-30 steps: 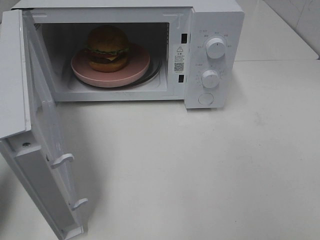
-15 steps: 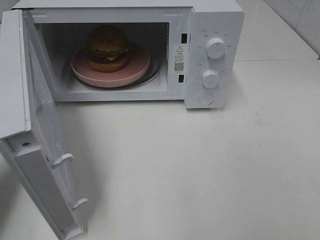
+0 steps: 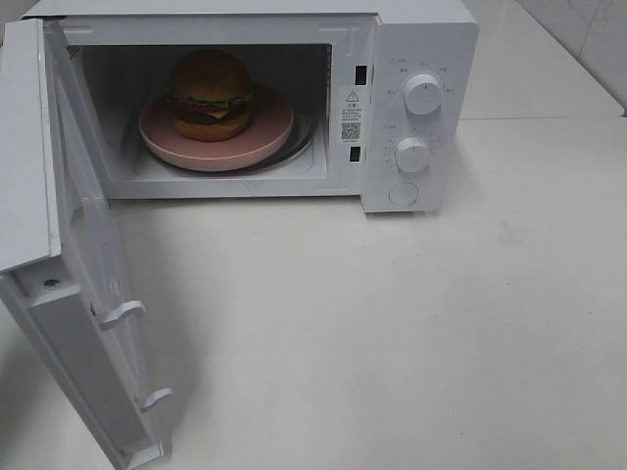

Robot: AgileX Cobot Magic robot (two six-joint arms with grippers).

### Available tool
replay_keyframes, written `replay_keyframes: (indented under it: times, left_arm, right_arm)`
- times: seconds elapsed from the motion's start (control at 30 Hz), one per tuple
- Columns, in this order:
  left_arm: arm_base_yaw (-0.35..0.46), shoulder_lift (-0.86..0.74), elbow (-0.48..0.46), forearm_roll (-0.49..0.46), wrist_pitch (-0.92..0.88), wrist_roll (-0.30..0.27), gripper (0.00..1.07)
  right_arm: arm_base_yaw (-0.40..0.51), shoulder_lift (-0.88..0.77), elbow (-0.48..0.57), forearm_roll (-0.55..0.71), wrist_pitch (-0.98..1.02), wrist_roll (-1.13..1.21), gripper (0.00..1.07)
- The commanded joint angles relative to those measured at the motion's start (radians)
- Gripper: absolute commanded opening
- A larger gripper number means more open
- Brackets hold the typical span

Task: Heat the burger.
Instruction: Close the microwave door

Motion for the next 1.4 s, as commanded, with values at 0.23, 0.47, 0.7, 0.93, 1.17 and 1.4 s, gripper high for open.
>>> replay_keyframes:
  times: [0.23, 0.47, 0.7, 0.93, 1.17, 1.4]
  left_arm:
    - [-0.074, 0.143, -0.056, 0.077, -0.122, -0.063, 0.0]
    - [-0.193, 0.219, -0.128, 0.022, -0.118, -0.061, 0.0]
    - [-0.255, 0.258, -0.182, -0.06, -0.115, -0.059, 0.0]
    - [-0.3, 0.293, -0.231, -0.095, -0.112, -0.059, 0.0]
    - [-0.381, 0.348, -0.3, -0.19, -0.081, -0.051, 0.0]
    - [-0.432, 0.39, -0.371, -0.231, -0.062, -0.013, 0.0]
  right_arm:
    - [-0.007, -0.027, 0.003, 0.0, -0.015, -0.013, 0.75]
    - [-0.007, -0.027, 0.003, 0.0, -0.015, -0.013, 0.75]
    - [-0.007, -0.027, 0.003, 0.0, -0.015, -0.013, 0.75]
    - [-0.007, -0.027, 0.003, 0.0, -0.015, -0.013, 0.75]
    - [-0.007, -0.027, 0.003, 0.0, -0.015, -0.013, 0.75]
    - [-0.007, -0.027, 0.003, 0.0, -0.015, -0.013, 0.75]
